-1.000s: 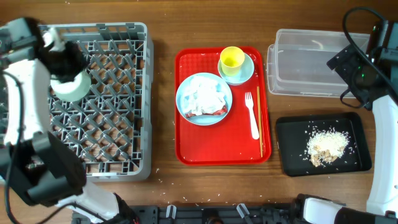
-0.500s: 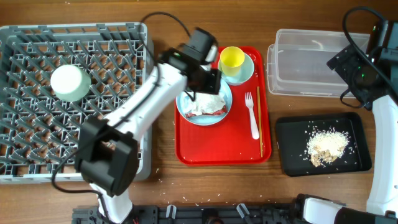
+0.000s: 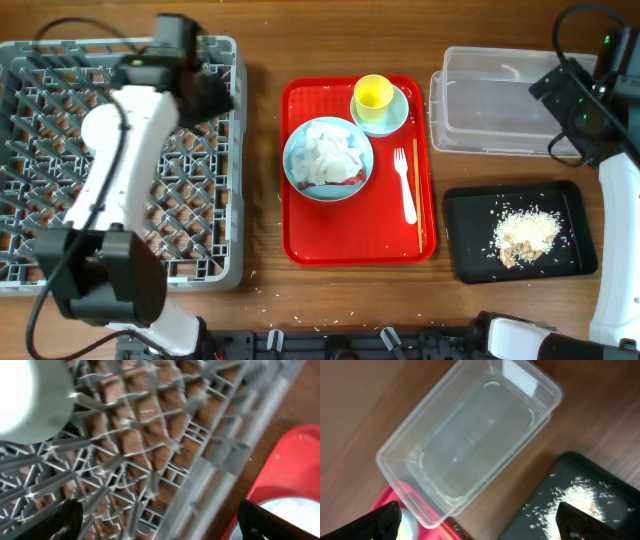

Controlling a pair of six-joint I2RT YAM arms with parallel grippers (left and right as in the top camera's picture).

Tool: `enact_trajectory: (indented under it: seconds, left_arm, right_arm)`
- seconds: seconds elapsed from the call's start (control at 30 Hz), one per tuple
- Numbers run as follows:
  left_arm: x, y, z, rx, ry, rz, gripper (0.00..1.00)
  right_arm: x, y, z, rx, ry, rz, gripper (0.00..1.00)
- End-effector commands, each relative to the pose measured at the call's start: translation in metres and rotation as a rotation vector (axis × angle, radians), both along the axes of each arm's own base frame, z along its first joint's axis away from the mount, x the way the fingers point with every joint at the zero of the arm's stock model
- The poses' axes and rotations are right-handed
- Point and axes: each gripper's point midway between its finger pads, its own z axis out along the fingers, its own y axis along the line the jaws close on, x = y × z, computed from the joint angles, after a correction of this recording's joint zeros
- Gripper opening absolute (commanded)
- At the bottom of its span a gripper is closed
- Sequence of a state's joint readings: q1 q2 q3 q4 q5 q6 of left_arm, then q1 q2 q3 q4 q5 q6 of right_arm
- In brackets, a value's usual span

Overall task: Sort waste into correct bins and load items into the dishwasher rack
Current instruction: 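Release the bowl and lift the left gripper above the rack, then reach the right gripper to the crumpled tissue on the blue plate, then grasp the tissue and drop it into the clear plastic bin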

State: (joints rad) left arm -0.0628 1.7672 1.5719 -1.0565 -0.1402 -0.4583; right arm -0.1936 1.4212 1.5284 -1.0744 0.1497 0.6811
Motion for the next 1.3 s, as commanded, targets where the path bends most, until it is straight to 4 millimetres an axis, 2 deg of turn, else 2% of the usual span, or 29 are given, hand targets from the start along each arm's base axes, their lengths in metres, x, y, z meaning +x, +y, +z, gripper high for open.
enact_trajectory:
  seconds: [0.0,0.03,0.07,0.1,0.13,0.2,0.23,0.27,0.3,0.33,0.37,0.43,0.47,0.53,0.63,0.77,0.83,0.87,0.93,1.03,1.13,1.2,1.27]
  left_arm:
    - [-0.001,0.025,0.001,-0.120,-0.007,0.102,1.00]
    - [-0.002,0.030,0.001,-0.133,-0.008,0.117,1.00]
    - [-0.002,0.036,0.001,-0.135,-0.009,0.133,1.00]
    - [-0.003,0.040,0.001,-0.135,-0.009,0.141,1.00]
    - [-0.003,0.040,0.001,-0.135,-0.009,0.143,1.00]
    - [-0.003,0.040,0.001,-0.135,-0.010,0.142,1.00]
    - [-0.003,0.040,0.001,-0.135,-0.010,0.142,1.00]
    - [-0.003,0.040,0.001,-0.135,-0.010,0.142,1.00]
    - [-0.003,0.040,0.001,-0.135,-0.010,0.142,1.00]
    - [-0.003,0.040,0.001,-0.135,-0.010,0.142,1.00]
    - [-0.003,0.040,0.001,-0.135,-0.010,0.142,1.00]
    - [-0.002,0.040,0.001,-0.135,-0.011,0.142,1.00]
    - [-0.002,0.040,0.002,-0.135,-0.014,0.141,1.00]
    - [-0.002,0.040,0.002,-0.135,-0.013,0.141,1.00]
    - [-0.002,0.040,0.002,-0.134,-0.013,0.141,1.00]
    - [-0.002,0.040,0.002,-0.134,-0.013,0.141,1.00]
    - [-0.002,0.040,0.002,-0.134,-0.013,0.141,1.00]
    - [-0.002,0.040,0.002,-0.134,-0.013,0.141,1.00]
    - [-0.002,0.040,0.002,-0.134,-0.013,0.141,1.00]
    - [-0.002,0.040,0.002,-0.134,-0.013,0.140,1.00]
    - [-0.002,0.040,0.002,-0.131,-0.013,0.134,1.00]
    - [-0.002,0.040,0.001,-0.131,-0.012,0.134,1.00]
    - [-0.002,0.040,0.001,-0.131,-0.012,0.134,1.00]
  right_arm:
    - [0.008,0.054,0.006,0.289,-0.061,0.141,1.00]
    - [0.012,0.075,0.011,0.378,-0.089,0.219,1.00]
    - [0.020,0.103,0.019,0.416,-0.134,0.393,0.99]
    - [0.025,0.137,0.027,0.407,-0.188,0.616,0.98]
    - [0.023,0.163,0.023,0.382,-0.181,0.736,0.97]
    - [0.015,0.212,-0.016,0.294,-0.045,0.824,0.95]
    - [0.012,0.233,-0.034,0.265,0.013,0.842,0.97]
    - [0.009,0.262,-0.057,0.240,0.067,0.871,0.98]
    - [0.007,0.285,-0.071,0.228,0.093,0.923,0.97]
    - [0.002,0.317,-0.095,0.207,0.142,1.004,0.94]
    - [0.004,0.326,-0.103,0.169,0.141,1.053,0.94]
    - [0.007,0.354,-0.132,0.180,0.167,1.086,0.73]
    - [0.008,0.358,-0.145,0.158,0.187,1.089,0.72]
    - [0.014,0.349,-0.178,0.082,0.254,1.022,0.68]
    - [0.019,0.341,-0.204,0.021,0.305,0.997,0.67]
    - [0.019,0.341,-0.237,0.018,0.364,0.988,0.69]
    - [0.021,0.342,-0.239,0.017,0.360,0.990,0.47]
    - [0.024,0.344,-0.235,0.019,0.344,0.992,0.27]
    - [0.026,0.345,-0.225,0.016,0.333,0.999,0.04]
    - [0.033,0.343,-0.191,-0.017,0.288,1.002,0.04]
    - [0.042,0.331,-0.140,-0.068,0.173,0.962,0.04]
    - [0.053,0.303,-0.102,-0.105,0.085,0.855,0.04]
    - [0.062,0.255,-0.068,-0.125,0.021,0.676,0.04]
